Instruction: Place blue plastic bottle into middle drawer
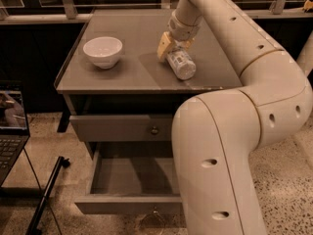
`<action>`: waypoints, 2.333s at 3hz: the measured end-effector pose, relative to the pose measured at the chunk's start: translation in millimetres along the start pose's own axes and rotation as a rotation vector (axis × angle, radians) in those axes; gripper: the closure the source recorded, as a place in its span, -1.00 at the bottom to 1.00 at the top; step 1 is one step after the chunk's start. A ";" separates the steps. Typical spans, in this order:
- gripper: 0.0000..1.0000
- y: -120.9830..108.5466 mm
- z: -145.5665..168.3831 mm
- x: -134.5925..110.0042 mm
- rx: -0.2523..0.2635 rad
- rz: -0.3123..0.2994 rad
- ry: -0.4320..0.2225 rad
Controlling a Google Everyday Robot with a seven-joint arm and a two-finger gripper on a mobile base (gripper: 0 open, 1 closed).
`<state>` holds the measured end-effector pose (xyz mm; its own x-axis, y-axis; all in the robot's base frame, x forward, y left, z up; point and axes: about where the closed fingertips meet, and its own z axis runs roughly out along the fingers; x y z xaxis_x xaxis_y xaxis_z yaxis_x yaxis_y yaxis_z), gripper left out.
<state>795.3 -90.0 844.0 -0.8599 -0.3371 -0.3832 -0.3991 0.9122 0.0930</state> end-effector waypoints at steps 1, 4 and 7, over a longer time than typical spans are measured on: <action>0.28 0.0 0.0 0.0 0.000 0.000 0.000; 1.00 7.8 -40.6 20.0 -0.062 -0.147 -0.017; 1.00 40.3 -108.6 101.3 -0.418 -0.461 -0.149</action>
Offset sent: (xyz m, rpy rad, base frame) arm 0.0000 0.0000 0.0000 0.0000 0.0000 0.0000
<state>657.5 -112.6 908.7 -0.5291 -0.6094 -0.5905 -0.8336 0.5033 0.2276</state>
